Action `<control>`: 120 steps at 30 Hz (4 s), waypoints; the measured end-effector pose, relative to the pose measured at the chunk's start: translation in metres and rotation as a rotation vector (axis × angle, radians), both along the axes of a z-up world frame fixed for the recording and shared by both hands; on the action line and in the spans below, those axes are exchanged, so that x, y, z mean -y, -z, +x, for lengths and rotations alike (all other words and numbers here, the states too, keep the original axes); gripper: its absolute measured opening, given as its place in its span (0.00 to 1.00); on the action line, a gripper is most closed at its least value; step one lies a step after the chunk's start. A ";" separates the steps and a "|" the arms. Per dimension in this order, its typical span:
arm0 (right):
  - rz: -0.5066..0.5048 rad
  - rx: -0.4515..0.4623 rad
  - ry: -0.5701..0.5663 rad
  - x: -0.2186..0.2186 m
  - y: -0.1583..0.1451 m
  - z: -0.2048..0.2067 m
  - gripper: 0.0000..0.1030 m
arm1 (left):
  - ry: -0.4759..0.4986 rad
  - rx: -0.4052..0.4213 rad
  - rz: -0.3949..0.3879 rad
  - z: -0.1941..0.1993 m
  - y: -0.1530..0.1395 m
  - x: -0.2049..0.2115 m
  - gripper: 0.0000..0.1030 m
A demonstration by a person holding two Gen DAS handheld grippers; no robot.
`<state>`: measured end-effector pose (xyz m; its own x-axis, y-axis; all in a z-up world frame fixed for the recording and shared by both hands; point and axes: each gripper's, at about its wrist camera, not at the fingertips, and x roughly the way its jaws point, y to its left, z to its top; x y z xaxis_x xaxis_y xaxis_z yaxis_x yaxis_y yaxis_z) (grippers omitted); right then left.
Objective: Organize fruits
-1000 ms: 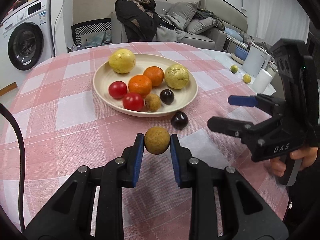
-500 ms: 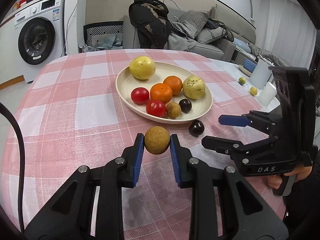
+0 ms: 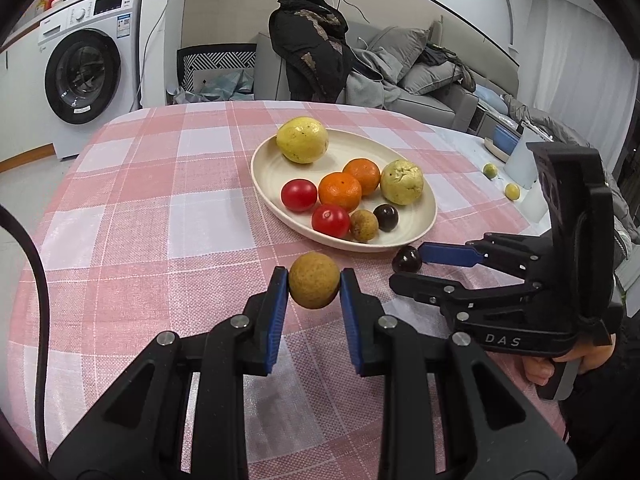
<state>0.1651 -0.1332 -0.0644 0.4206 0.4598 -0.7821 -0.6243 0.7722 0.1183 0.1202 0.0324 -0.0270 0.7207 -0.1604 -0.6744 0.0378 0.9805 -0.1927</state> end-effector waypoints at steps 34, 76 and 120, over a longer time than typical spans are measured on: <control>0.164 0.153 0.068 0.041 -0.049 -0.013 0.25 | 0.021 0.057 -0.007 0.015 -0.016 0.017 0.23; 0.180 0.117 0.144 0.040 -0.031 0.019 0.28 | 0.045 0.070 0.040 0.066 0.002 0.047 0.23; 0.248 0.339 0.063 0.060 -0.054 -0.039 1.00 | -0.058 0.285 0.055 -0.032 -0.026 0.016 0.99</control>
<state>0.1260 -0.1937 -0.0102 0.6680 0.5820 -0.4637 -0.6125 0.7839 0.1017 0.0883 0.0165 -0.0015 0.8890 -0.0824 -0.4504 0.0265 0.9913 -0.1292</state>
